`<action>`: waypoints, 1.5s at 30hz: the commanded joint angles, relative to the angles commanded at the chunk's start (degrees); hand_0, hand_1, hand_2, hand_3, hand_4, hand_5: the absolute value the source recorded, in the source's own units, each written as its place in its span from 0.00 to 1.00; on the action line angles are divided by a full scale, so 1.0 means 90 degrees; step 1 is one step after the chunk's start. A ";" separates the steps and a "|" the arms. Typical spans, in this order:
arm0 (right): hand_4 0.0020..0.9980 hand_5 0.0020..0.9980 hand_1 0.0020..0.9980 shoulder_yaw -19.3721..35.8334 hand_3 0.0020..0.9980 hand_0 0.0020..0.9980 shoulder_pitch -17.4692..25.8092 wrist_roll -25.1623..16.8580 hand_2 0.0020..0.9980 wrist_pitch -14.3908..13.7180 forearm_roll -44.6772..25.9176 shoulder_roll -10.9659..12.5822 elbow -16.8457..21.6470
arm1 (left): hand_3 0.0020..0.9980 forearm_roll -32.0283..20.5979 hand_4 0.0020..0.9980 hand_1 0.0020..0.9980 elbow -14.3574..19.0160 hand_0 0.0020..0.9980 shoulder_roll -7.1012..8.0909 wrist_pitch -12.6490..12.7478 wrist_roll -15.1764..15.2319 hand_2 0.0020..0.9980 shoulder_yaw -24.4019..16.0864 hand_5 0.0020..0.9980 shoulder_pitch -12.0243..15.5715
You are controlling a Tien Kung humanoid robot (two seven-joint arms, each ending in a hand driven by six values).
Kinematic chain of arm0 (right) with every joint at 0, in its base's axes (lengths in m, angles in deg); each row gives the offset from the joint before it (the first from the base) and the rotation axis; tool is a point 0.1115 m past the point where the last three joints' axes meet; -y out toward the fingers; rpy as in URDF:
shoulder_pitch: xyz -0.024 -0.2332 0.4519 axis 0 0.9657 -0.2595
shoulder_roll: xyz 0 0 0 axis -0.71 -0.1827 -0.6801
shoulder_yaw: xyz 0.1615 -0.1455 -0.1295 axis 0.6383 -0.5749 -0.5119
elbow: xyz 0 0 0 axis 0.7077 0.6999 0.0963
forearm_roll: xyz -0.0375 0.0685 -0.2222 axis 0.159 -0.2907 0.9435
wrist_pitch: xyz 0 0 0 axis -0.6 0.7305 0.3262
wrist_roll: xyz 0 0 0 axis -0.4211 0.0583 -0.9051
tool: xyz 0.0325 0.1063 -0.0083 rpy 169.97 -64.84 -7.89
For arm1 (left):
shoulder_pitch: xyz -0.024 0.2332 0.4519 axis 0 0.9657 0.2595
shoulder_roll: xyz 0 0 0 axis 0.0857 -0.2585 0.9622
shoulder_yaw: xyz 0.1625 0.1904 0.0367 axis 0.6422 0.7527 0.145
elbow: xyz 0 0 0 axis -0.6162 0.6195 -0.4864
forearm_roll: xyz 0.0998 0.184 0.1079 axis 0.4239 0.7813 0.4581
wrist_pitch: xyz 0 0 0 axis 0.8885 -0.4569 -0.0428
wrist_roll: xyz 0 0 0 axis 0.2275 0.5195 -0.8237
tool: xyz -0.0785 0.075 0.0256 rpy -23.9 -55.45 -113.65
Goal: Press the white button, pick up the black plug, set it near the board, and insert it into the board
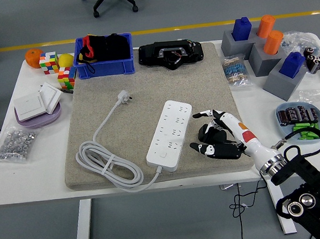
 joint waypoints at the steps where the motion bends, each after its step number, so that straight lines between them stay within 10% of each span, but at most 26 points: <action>1: 0.87 0.31 0.25 -0.0067 0.73 0.33 -0.0067 0.0063 0.27 0.0001 0.0170 0.0007 -0.0011 | 0.68 -0.0009 0.67 0.67 0.0000 0.71 -0.0001 0.0001 0.0002 0.59 0.0004 0.27 0.0001; 18: 0.80 0.28 0.12 -0.0984 0.70 0.13 -0.0784 0.0685 0.17 0.0180 0.0978 0.0139 -0.0308 | 0.68 -0.0026 0.66 0.67 0.0000 0.71 -0.0012 0.0007 0.0002 0.59 -0.0005 0.27 0.0005; 45: 0.78 0.25 0.09 -0.2158 0.69 0.10 -0.1681 0.1542 0.15 0.0600 0.0738 -0.0015 -0.0805 | 0.68 -0.0045 0.67 0.67 0.0000 0.71 -0.0012 0.0006 -0.0019 0.59 0.0029 0.27 -0.0014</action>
